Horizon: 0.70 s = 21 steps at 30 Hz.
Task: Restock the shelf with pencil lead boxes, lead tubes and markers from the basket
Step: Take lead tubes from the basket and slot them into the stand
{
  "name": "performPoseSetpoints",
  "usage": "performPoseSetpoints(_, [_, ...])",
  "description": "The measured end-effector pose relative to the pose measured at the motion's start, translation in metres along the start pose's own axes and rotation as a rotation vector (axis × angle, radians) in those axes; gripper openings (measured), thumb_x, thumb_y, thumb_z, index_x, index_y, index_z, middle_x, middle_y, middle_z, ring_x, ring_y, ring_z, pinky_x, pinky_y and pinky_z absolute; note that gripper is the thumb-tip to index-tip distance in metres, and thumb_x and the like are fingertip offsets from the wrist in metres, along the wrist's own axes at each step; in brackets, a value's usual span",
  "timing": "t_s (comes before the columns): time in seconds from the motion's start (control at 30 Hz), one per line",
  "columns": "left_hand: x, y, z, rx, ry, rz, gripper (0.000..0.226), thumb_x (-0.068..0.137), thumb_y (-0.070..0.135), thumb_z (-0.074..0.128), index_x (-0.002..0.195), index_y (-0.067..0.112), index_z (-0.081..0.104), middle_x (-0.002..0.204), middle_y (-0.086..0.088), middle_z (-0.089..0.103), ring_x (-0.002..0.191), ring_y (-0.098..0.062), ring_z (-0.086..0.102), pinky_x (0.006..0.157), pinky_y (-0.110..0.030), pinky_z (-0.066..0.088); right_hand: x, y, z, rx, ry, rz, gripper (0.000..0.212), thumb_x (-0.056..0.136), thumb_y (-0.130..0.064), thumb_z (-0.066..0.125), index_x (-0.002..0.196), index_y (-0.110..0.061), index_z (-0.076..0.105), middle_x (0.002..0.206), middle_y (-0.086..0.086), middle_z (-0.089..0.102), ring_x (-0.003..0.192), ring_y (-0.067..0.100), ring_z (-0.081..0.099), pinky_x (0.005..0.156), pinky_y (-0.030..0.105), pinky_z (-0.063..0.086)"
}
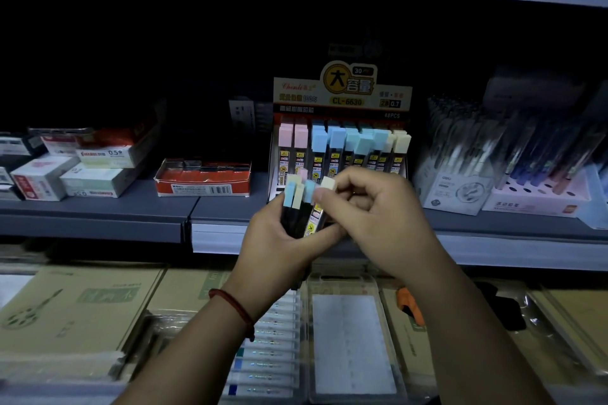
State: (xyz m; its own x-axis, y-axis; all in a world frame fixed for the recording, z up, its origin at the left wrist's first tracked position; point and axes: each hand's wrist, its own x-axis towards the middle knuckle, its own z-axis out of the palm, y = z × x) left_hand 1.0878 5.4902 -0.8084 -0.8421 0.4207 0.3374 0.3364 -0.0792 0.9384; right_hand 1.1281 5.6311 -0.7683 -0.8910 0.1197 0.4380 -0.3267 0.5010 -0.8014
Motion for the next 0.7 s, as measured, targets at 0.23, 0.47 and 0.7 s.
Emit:
performPoseSetpoints(0.23, [0.001, 0.001, -0.005, -0.104, -0.017, -0.021, 0.029, 0.078, 0.031, 0.078, 0.094, 0.009, 0.066, 0.062, -0.006, 0.067, 0.044, -0.018, 0.056, 0.041, -0.028, 0.044, 0.002, -0.001, -0.006, 0.238, 0.031, 0.071, 0.021, 0.094, -0.016, 0.068, 0.086, 0.002, 0.065, 0.059, 0.024, 0.056, 0.04, 0.02, 0.049, 0.041, 0.024, 0.041])
performPoseSetpoints(0.47, [0.0, -0.004, -0.007, -0.132, 0.036, -0.051, 0.049, 0.073, 0.04, 0.078, 0.093, -0.002, 0.059, 0.051, -0.025, 0.049, 0.033, -0.024, 0.042, 0.039, -0.026, 0.038, 0.009, 0.004, -0.029, 0.372, 0.386, 0.051, 0.012, 0.102, -0.015, 0.056, 0.105, -0.006, 0.064, 0.063, 0.006, 0.065, 0.054, 0.023, 0.061, 0.046, 0.03, 0.048])
performPoseSetpoints(0.7, [0.001, -0.007, -0.005, -0.062, 0.034, -0.071, 0.039, 0.08, 0.038, 0.074, 0.09, 0.002, 0.062, 0.054, -0.028, 0.052, 0.036, -0.025, 0.044, 0.042, -0.029, 0.043, 0.008, 0.016, -0.047, 0.176, 0.576, -0.024, 0.015, 0.109, -0.018, 0.039, 0.114, -0.015, 0.053, 0.066, -0.007, 0.066, 0.058, 0.022, 0.063, 0.055, 0.04, 0.052])
